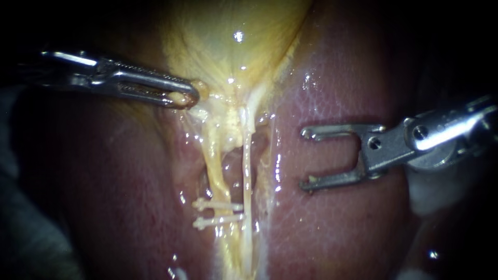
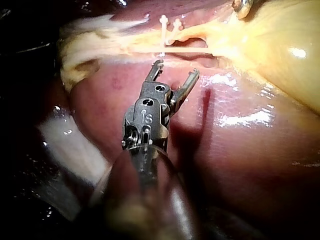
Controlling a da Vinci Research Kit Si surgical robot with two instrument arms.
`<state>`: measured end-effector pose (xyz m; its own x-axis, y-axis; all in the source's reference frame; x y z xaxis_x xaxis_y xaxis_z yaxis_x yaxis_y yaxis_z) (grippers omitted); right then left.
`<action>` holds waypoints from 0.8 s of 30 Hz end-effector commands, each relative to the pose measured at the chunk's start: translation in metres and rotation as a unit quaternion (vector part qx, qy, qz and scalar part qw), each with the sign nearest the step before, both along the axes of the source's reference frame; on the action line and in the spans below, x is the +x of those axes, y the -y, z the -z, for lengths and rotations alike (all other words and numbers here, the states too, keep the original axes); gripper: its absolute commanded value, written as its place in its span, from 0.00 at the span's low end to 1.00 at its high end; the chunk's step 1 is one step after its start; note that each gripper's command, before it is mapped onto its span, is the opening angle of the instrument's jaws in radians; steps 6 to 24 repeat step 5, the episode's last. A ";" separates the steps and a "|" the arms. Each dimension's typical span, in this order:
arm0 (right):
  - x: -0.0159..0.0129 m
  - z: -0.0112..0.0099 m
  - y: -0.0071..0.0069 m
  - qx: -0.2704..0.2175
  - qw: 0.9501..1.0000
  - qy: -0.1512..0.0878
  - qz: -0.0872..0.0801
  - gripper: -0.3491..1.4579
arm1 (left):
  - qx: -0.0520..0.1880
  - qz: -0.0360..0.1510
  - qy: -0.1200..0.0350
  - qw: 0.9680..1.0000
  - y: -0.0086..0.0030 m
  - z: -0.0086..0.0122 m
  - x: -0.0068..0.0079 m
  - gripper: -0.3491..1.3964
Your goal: Going back second clip left tube
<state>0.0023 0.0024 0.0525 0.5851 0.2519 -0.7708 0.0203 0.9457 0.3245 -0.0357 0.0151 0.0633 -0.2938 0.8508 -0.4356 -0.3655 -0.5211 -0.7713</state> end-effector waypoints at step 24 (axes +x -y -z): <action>0.0001 0.0000 -0.0001 0.009 1.000 -0.007 0.009 0.46 | 0.001 -0.001 0.000 1.000 -0.0001 0.0002 0.0001 0.00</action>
